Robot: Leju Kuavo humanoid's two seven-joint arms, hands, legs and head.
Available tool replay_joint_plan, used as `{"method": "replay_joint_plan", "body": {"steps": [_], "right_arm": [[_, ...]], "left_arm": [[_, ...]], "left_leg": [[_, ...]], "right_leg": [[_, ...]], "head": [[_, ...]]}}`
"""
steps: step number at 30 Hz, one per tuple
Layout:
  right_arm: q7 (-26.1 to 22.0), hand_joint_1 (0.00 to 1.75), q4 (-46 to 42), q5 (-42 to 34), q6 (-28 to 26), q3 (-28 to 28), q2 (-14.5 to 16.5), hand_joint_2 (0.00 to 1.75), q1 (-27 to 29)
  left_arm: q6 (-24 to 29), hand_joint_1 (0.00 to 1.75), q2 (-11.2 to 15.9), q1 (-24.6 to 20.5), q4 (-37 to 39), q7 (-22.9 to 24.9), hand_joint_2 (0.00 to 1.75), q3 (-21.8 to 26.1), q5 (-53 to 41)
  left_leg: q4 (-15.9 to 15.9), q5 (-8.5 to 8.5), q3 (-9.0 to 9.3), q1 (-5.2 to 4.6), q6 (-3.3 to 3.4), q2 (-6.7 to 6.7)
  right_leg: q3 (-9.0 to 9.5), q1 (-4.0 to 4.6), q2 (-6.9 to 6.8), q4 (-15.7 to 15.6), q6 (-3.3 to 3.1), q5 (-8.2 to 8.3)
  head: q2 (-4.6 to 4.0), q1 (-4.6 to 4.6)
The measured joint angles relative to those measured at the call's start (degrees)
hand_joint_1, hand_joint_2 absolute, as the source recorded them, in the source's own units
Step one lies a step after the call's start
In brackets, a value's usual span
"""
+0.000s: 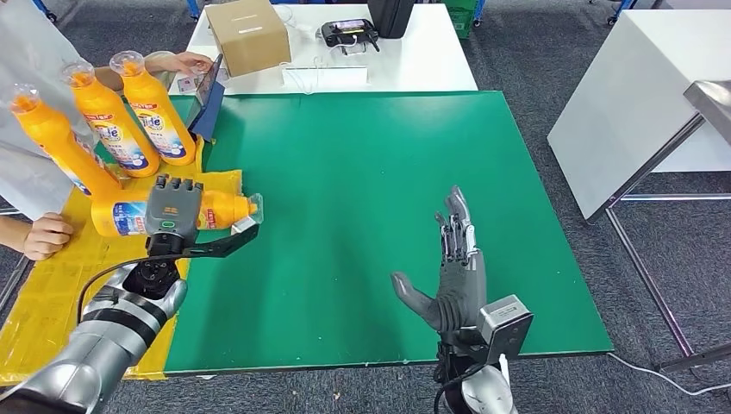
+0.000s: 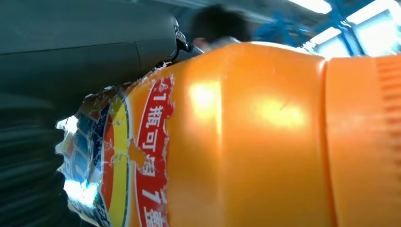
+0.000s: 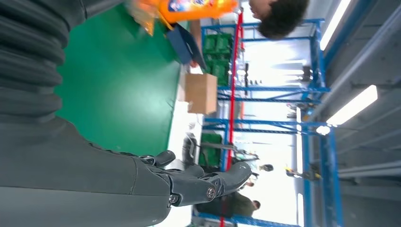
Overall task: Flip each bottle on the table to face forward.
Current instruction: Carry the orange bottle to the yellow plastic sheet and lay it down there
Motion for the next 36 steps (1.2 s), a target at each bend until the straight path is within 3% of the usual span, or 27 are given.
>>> {"method": "replay_joint_plan", "body": {"steps": [4, 8, 20, 24, 27, 31, 33, 36], "right_arm": [[-0.2, 0.00, -0.9, 1.1, -1.0, 0.0, -0.1, 1.75, -0.9], [-0.2, 0.00, -0.9, 2.0, -1.8, 0.0, -0.3, 1.75, -1.7], [-0.2, 0.00, -0.9, 2.2, -2.2, 0.4, -0.6, 1.75, -2.0], [-0.2, 0.00, -0.9, 2.3, -2.3, 0.4, -0.6, 1.75, -2.0], [-0.2, 0.00, -0.9, 2.9, -3.0, 0.4, -0.8, 1.75, -2.0], [-0.2, 0.00, -1.0, 3.7, -4.4, 0.3, -1.2, 1.75, -1.4], [-0.2, 0.00, -1.4, 4.7, -5.2, 0.0, -1.6, 1.75, -0.4], [-0.1, 0.00, -2.6, 7.2, -6.2, -1.5, -2.3, 1.75, 2.7]], "left_arm": [[-3.7, 1.75, 0.6, -2.5, 10.6, 2.2, 1.75, -5.8, 1.5], [-4.7, 1.75, 0.5, -4.2, 16.8, 1.6, 1.75, -6.3, 4.6], [-5.0, 1.75, -0.3, -6.3, 22.3, 1.4, 1.75, -6.2, 5.1], [-5.0, 0.01, -0.4, -6.5, 22.7, 1.1, 1.75, -6.2, 5.4], [-3.1, 0.00, -0.5, -6.2, 22.9, -1.0, 1.75, -5.2, 7.8], [6.0, 0.00, -1.0, -4.5, 22.5, -5.9, 1.75, -1.0, 13.1], [11.8, 0.00, -1.4, -2.1, 20.0, -11.0, 1.75, 2.2, 16.4], [17.7, 0.00, -3.4, 5.8, 7.4, -23.7, 1.75, 10.0, 21.6]], "left_leg": [[0.0, -0.01, 0.00, 0.00, -0.01, 0.14], [0.0, -0.03, 0.02, 0.01, -0.03, 0.05], [0.0, -0.06, 0.35, 0.03, -0.08, 0.03], [0.0, -0.06, 0.38, 0.03, -0.08, 0.03], [0.0, -0.06, 0.40, 0.03, -0.08, 0.03], [0.0, -0.06, 0.40, 0.03, -0.08, 0.03], [0.0, -0.06, 0.40, 0.01, -0.07, 0.04], [0.0, -0.12, 0.39, -0.08, -0.08, 0.04]], "right_leg": [[-0.03, 0.01, 0.06, 0.0, -0.01, -0.01], [0.05, 0.02, 0.00, 0.0, -0.07, -0.09], [0.33, 0.04, 0.00, 0.0, -0.10, -0.09], [0.36, 0.04, 0.00, 0.0, -0.10, -0.09], [0.36, 0.03, 0.00, 0.0, -0.10, -0.09], [0.31, 0.03, 0.00, 0.0, -0.10, -0.10], [0.29, 0.00, 0.00, 0.0, -0.10, -0.10], [0.28, -0.11, 0.00, 0.0, -0.03, -0.20]], "head": [[0.00, 0.00], [0.00, 0.00], [0.00, -0.01], [0.00, -0.01], [0.00, -0.01], [0.00, -0.01], [0.00, -0.02], [0.00, 0.00]]}}
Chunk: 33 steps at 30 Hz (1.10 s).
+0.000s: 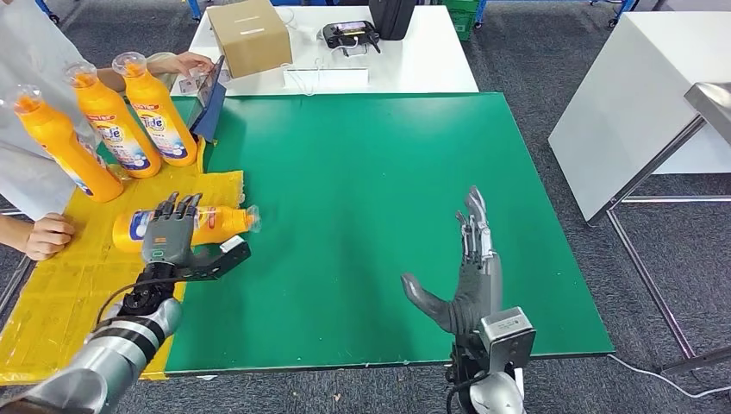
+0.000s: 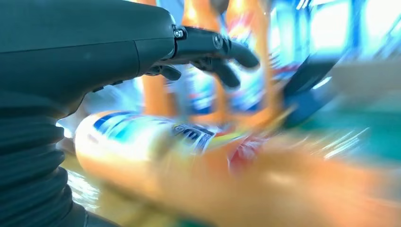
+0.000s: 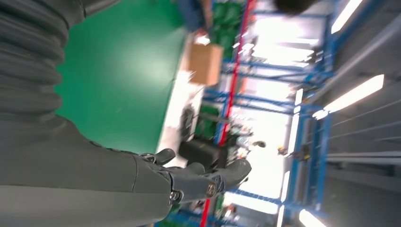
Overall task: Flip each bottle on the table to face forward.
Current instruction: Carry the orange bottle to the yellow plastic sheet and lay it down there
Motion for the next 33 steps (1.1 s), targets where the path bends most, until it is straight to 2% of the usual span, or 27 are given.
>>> {"method": "replay_joint_plan", "body": {"steps": [3, 6, 9, 14, 17, 18, 20, 23, 27, 29, 33], "right_arm": [[0.4, 0.00, -1.0, 2.4, -1.0, -1.5, -0.6, 1.75, 3.3], [0.7, 0.00, -1.5, 3.5, -2.1, -2.3, -1.2, 1.75, 6.1], [0.9, 0.00, -1.6, 4.1, -2.7, -2.5, -1.7, 1.75, 7.7], [1.7, 0.00, -2.7, 5.0, -4.1, -2.6, -2.5, 1.75, 9.9], [2.0, 0.00, -4.2, 5.4, -4.9, -3.4, -3.0, 0.44, 11.9], [2.1, 0.00, -4.9, 5.6, -5.0, -3.8, -3.1, 0.00, 12.8], [2.4, 0.00, -6.5, 5.8, -5.0, -4.7, -3.3, 0.00, 14.7], [2.9, 0.00, -8.5, 5.5, -3.9, -6.4, -3.3, 0.00, 17.2], [3.3, 0.00, -9.8, 3.4, -0.1, -10.1, -2.3, 0.00, 20.2], [3.6, 0.00, -9.9, 3.1, 1.7, -11.7, -1.5, 0.00, 21.3], [3.3, 0.00, -9.9, 3.2, 3.4, -13.3, -0.3, 0.00, 22.8]], "left_arm": [[1.0, 0.00, -4.5, 10.2, -17.8, -12.1, 1.75, 7.3, -2.0], [1.1, 0.00, -10.7, 19.9, -35.4, -20.5, 1.75, 13.3, -7.2], [1.1, 0.00, -15.1, 25.5, -45.6, -23.3, 1.75, 17.5, -8.4], [1.1, 0.00, -20.2, 30.7, -54.5, -29.7, 1.75, 23.2, -4.3], [1.0, 0.00, -22.5, 33.7, -59.2, -33.4, 1.75, 24.2, 3.9], [0.6, 0.00, -22.8, 35.0, -60.6, -33.0, 1.75, 23.5, 7.8], [-1.5, 0.00, -22.0, 37.7, -62.9, -28.6, 1.75, 20.0, 17.2], [-7.5, 0.00, -18.4, 40.5, -64.7, -20.5, 1.75, 12.0, 32.2], [-16.5, 0.00, -13.7, 42.7, -64.0, -16.8, 1.75, 3.1, 50.2], [-18.3, 0.00, -12.0, 43.4, -63.0, -16.2, 1.75, -0.6, 55.9], [-19.2, 0.00, -9.2, 44.1, -60.7, -15.5, 0.00, -6.6, 61.3]], "left_leg": [[0.0, -0.25, -0.02, -0.18, 0.09, 0.06], [0.0, -0.51, -0.03, -0.29, 0.18, 0.11], [0.0, -0.62, -0.03, -0.30, 0.23, 0.10], [0.0, -0.61, 0.00, -0.16, 0.22, 0.03], [0.0, -0.62, 0.01, -0.16, 0.22, 0.02], [0.0, -0.64, 0.01, -0.17, 0.21, 0.02], [0.0, -0.68, 0.02, -0.18, 0.22, -0.01], [0.0, -0.75, 0.03, -0.19, 0.21, -0.12], [0.0, -0.81, 0.06, -0.19, 0.16, -0.17], [0.0, -0.82, 0.06, -0.19, 0.15, -0.16], [0.0, -0.83, 0.06, -0.18, 0.14, -0.17]], "right_leg": [[-0.02, -0.17, 0.05, 0.0, 0.13, -0.11], [-0.03, -0.28, 0.13, 0.0, 0.23, -0.22], [-0.02, -0.29, 0.14, -0.1, 0.34, -0.34], [0.05, -0.16, 0.04, 0.0, 0.32, -0.44], [0.07, -0.16, 0.05, 0.0, 0.30, -0.46], [0.07, -0.17, 0.04, 0.0, 0.30, -0.49], [0.07, -0.18, 0.02, 0.0, 0.33, -0.56], [0.10, -0.18, -0.06, 0.0, 0.35, -0.63], [0.12, -0.18, -0.06, 0.0, 0.32, -0.67], [0.12, -0.18, -0.06, 0.0, 0.32, -0.67], [0.12, -0.18, -0.06, 0.0, 0.32, -0.67]], "head": [[0.00, 0.01], [0.00, 0.02], [0.00, -0.01], [0.00, -0.02], [0.00, -0.02], [0.00, -0.03], [0.00, -0.02], [0.00, -0.02], [0.00, -0.02], [0.00, -0.02], [0.00, -0.03]]}}
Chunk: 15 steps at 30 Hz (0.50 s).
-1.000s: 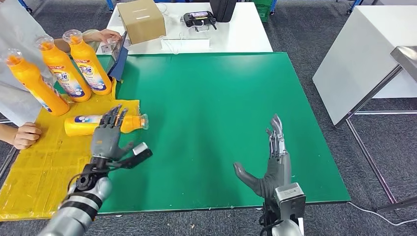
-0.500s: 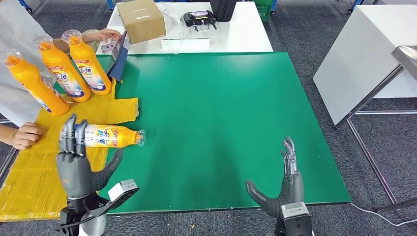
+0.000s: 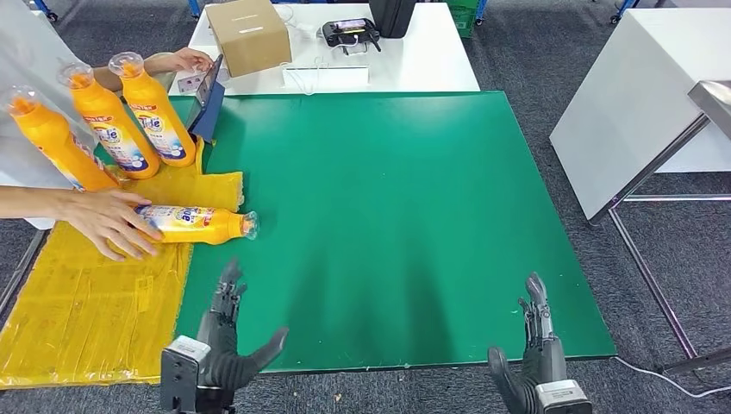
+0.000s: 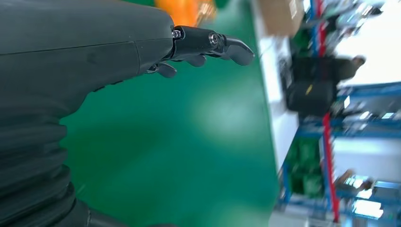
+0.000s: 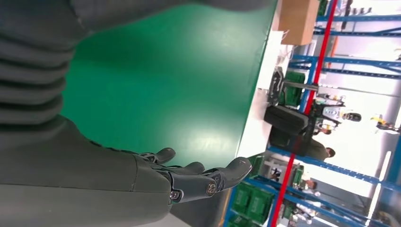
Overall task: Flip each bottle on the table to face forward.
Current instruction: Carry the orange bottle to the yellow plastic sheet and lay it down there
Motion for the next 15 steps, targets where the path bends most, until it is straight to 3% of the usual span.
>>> {"method": "replay_joint_plan", "body": {"steps": [6, 15], "right_arm": [[-1.3, 0.00, 0.1, 2.6, -0.3, -0.2, 0.3, 0.00, 0.8], [-1.7, 0.00, 0.3, 3.0, -0.6, 0.0, 0.2, 0.00, 0.9]], "left_arm": [[-1.6, 0.00, 2.3, -0.2, 1.7, -1.9, 0.00, -4.7, 3.0], [-2.3, 0.00, 3.5, -0.8, 2.3, -2.8, 0.00, -6.7, 3.1]], "left_leg": [[0.0, 0.00, 0.01, 0.00, 0.00, 0.00], [0.0, 0.00, 0.03, 0.00, 0.00, 0.00]], "right_leg": [[0.01, 0.00, 0.00, 0.0, -0.02, -0.02], [0.04, 0.00, 0.00, 0.0, -0.02, -0.01]], "head": [[0.00, 0.01], [0.00, 0.00]]}}
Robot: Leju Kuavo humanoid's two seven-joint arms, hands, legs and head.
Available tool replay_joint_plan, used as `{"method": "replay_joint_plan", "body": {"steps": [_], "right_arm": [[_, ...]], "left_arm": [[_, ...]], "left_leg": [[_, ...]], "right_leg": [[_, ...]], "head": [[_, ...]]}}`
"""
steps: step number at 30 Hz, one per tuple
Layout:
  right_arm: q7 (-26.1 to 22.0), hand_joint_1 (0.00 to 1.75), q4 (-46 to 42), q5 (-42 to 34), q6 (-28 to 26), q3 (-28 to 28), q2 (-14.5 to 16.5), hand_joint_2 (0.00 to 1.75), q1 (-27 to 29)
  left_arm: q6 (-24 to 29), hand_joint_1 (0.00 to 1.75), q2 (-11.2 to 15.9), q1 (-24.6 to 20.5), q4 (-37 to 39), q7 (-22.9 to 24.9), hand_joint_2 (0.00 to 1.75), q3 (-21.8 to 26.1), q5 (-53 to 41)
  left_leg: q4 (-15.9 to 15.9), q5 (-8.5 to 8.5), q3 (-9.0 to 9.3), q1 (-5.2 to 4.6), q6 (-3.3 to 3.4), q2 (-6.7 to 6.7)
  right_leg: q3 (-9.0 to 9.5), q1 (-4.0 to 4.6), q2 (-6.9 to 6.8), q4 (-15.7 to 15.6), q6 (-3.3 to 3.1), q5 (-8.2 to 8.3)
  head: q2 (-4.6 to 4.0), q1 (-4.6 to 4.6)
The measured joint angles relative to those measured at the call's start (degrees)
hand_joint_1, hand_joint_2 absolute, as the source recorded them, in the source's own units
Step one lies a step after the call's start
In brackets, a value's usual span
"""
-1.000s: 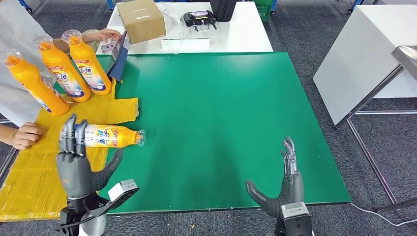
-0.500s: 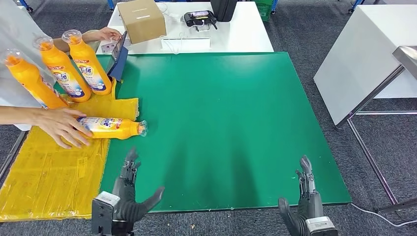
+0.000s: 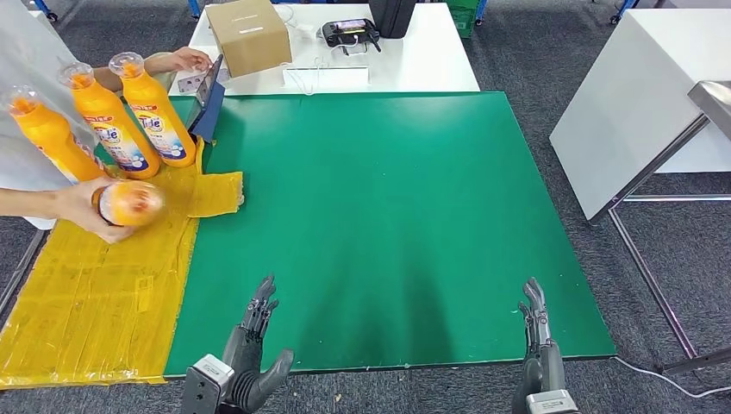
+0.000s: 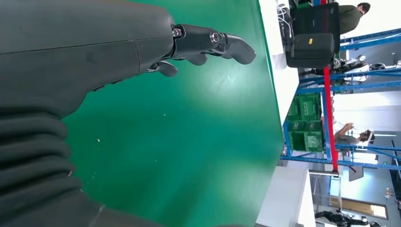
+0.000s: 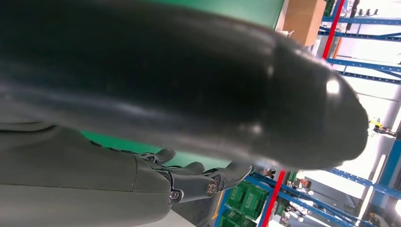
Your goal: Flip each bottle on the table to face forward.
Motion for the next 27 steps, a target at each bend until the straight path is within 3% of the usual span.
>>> {"method": "replay_joint_plan", "body": {"steps": [12, 16, 27], "right_arm": [[0.2, 0.00, 0.2, -1.0, -0.3, 0.4, -0.1, 0.00, 0.0], [0.2, 0.00, 0.4, -1.0, -0.4, 0.5, -0.1, 0.00, 0.0], [0.2, 0.00, 0.9, -0.8, -1.0, 1.2, -0.1, 0.00, -0.3]], "left_arm": [[-1.2, 0.00, 0.4, -0.9, 0.3, -0.2, 0.00, -0.6, -1.2], [-1.3, 0.00, 0.4, -1.2, 0.6, -0.2, 1.75, -0.6, -1.9], [-0.7, 0.00, 0.3, -1.6, 0.9, 0.1, 1.75, -0.6, -3.9]], "left_leg": [[0.0, 0.00, 0.00, 0.00, 0.00, 0.00], [0.0, 0.00, 0.00, 0.00, 0.00, 0.00], [0.0, 0.00, 0.00, 0.00, 0.00, 0.00]], "right_leg": [[0.01, 0.00, 0.00, 0.0, -0.01, 0.00], [0.02, 0.00, 0.00, 0.0, 0.00, 0.00], [0.02, 0.00, 0.00, 0.0, 0.00, 0.00]], "head": [[0.00, 0.01], [0.00, 0.00], [0.00, 0.00]]}}
